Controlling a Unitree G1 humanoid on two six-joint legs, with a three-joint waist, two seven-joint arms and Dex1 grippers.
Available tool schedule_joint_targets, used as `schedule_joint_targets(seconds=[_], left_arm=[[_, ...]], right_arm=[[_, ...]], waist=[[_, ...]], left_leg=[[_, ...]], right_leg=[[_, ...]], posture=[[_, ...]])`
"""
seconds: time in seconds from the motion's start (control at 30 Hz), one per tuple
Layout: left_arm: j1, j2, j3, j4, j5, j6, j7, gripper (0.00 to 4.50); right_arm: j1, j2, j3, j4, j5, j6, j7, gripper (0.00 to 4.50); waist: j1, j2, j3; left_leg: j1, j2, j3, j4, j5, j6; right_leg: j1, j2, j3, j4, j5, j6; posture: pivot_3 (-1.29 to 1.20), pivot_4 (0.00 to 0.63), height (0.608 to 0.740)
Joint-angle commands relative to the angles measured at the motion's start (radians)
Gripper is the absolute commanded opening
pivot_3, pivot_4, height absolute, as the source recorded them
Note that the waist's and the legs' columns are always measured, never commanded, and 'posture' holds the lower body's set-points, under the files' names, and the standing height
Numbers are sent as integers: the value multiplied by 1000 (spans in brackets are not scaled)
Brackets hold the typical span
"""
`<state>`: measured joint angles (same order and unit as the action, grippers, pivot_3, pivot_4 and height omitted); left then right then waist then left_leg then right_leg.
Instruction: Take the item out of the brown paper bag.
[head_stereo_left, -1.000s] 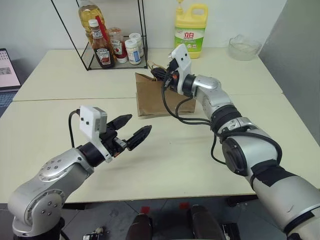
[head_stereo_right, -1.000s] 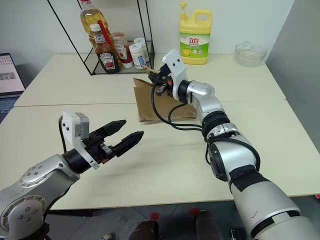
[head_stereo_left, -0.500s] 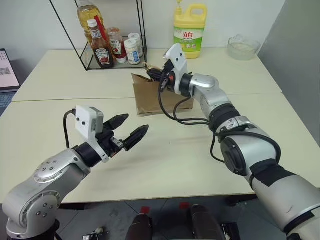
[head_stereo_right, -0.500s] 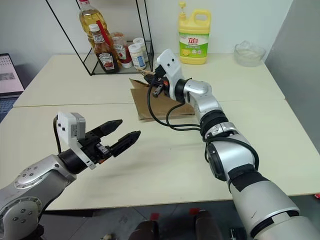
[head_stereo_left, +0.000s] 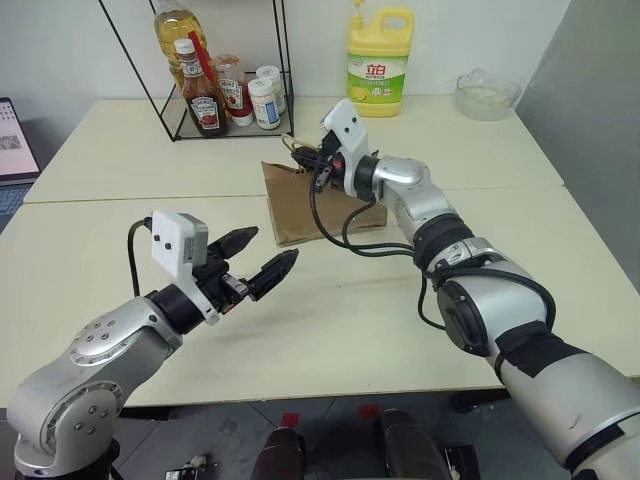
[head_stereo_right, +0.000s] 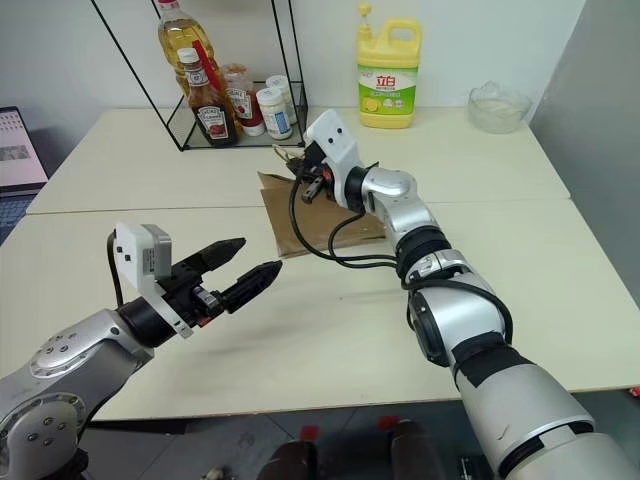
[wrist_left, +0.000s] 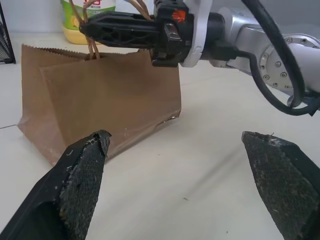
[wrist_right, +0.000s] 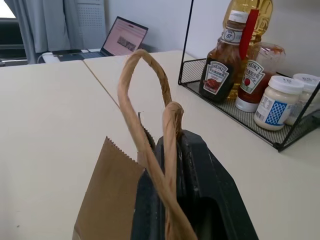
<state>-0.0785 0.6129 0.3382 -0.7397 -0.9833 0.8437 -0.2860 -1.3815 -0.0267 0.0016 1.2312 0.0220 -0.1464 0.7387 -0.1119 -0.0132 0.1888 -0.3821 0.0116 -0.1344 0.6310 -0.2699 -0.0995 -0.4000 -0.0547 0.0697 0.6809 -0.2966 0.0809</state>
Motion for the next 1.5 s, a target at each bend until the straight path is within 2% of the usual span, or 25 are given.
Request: schedule_joint_targets(seconds=[0.03, 0.2, 0.23, 0.33, 0.47, 0.57, 0.7, 0.97, 1.17, 1.27, 1.4, 1.5], left_arm=[[-12, 16, 3, -13, -1, -24, -3, 4500], [-20, 22, -1, -6, 0, -27, -6, 4500], [-21, 23, -2, -4, 1, -27, -7, 4500], [-22, 23, -4, 0, 3, -30, -10, 4500], [-24, 24, -5, 8, 5, -34, -16, 4500], [-44, 27, -17, 32, 12, -38, -29, 4500], [-81, 38, -34, 77, 29, -46, -65, 4500], [-180, 81, -72, 202, 86, -75, -179, 4500], [-365, 126, -69, 387, 144, -101, -257, 4500], [-545, 143, -157, 559, 279, -179, -305, 4500], [-807, 102, -302, 908, 521, -366, -347, 4500], [-942, 61, -353, 1145, 641, -499, -373, 4500]], right_arm=[[-18, 2, -10, -4, -7, -9, -49, 20], [-15, 1, -9, 4, -11, 6, -64, 20], [-13, 0, -10, 1, -8, 8, -56, 212], [-8, -8, -16, -19, 8, 18, -3, 896], [8, -37, -10, -77, 20, 32, 74, 2208], [57, -85, 8, -176, 23, 63, 161, 3347], [160, -170, 36, -372, 24, 136, 244, 4475], [348, -325, 46, -790, 57, 357, 271, 4475], [486, -431, -9, -1106, 141, 556, 236, 4475], [644, -466, -48, -1304, 138, 605, 151, 4475], [860, -398, -104, -1577, 186, 775, -18, 4475], [914, -366, -111, -1681, 203, 850, -99, 4475]], waist=[[0, 0, 0], [1, 0, 0], [1, 0, 0], [0, 0, 0], [0, 0, 0], [3, 0, 0], [7, 0, 0], [4, 0, 0], [11, 0, 0], [27, -2, -1], [41, -3, -2], [35, -3, -2]], left_leg=[[0, 0, 0, 0, 0, 0], [0, 0, 0, 0, 0, 0], [0, 0, 0, 0, 0, 0], [0, 0, 0, 0, 0, 0], [0, 0, 0, 0, 0, 0], [0, 0, 0, 0, 0, 0], [0, 0, 0, 1, 0, 0], [0, 0, 1, 1, 0, 0], [0, 0, 0, 2, 0, 0], [-1, 0, -1, 3, 0, 0], [-1, -1, -2, 4, 0, 0], [-2, -1, 1, 5, 0, 0]], right_leg=[[0, 0, 0, 0, 0, 0], [0, 0, 0, 0, 0, 0], [0, 0, 0, 0, 0, 0], [0, 0, 0, 0, 0, 0], [0, 0, 0, 0, 0, 0], [0, 0, 0, 0, 0, 0], [1, 0, 0, 0, 0, 0], [0, 0, 0, 0, 0, 0], [1, 0, 0, 0, 0, 0], [1, 0, -1, 0, 0, 0], [3, 0, -2, -1, 0, 0], [1, 0, 0, -1, 0, 0]], posture=[[0, 150, 740], [0, 150, 740], [0, 150, 740], [0, 150, 740], [0, 150, 740], [0, 150, 740], [0, 150, 740], [0, 150, 740], [0, 150, 740], [0, 150, 740], [0, 150, 740], [0, 150, 740]])
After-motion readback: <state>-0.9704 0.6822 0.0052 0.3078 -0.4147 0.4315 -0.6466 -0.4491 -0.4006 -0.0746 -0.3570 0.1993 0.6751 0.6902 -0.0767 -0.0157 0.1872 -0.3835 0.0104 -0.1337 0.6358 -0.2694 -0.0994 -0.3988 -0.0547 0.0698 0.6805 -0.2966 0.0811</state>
